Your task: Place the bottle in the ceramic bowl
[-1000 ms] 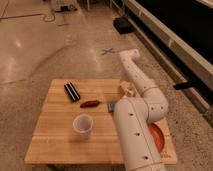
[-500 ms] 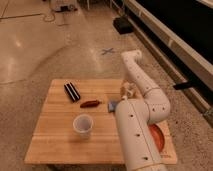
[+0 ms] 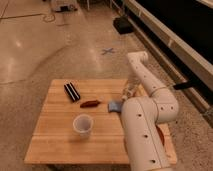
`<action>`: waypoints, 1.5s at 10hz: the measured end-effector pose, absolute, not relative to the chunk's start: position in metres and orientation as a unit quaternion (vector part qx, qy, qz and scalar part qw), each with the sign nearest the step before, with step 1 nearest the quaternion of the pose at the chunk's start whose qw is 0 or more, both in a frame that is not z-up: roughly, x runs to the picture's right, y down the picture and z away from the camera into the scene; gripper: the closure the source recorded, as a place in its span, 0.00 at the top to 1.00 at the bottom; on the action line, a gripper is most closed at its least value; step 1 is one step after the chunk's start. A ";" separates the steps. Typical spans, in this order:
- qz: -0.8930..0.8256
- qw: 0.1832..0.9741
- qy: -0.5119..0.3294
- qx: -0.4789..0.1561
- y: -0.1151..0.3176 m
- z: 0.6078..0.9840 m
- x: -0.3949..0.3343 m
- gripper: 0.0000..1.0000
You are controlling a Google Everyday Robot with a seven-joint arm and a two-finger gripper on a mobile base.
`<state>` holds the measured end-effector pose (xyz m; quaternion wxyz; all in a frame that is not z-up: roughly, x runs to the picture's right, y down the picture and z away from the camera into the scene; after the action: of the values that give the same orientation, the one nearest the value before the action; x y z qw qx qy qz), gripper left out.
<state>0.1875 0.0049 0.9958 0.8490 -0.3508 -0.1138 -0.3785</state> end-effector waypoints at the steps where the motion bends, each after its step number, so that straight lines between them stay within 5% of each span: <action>1: -0.377 0.849 -0.114 -0.353 0.005 0.992 0.187 0.45; 3: -0.376 0.850 -0.116 -0.351 0.005 0.981 0.196 0.30; 5: -0.388 0.845 -0.119 -0.347 0.004 0.977 0.192 0.30; 9: -0.405 0.838 -0.120 -0.345 0.022 0.952 0.183 0.61; 10: -0.405 0.838 -0.122 -0.344 0.024 0.950 0.182 0.62; 11: -0.409 0.838 -0.122 -0.341 0.021 0.949 0.180 0.60; 15: -0.427 0.829 -0.125 -0.339 0.014 0.919 0.172 0.21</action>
<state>0.1719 0.0136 0.9193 0.8289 -0.3392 -0.1252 -0.4269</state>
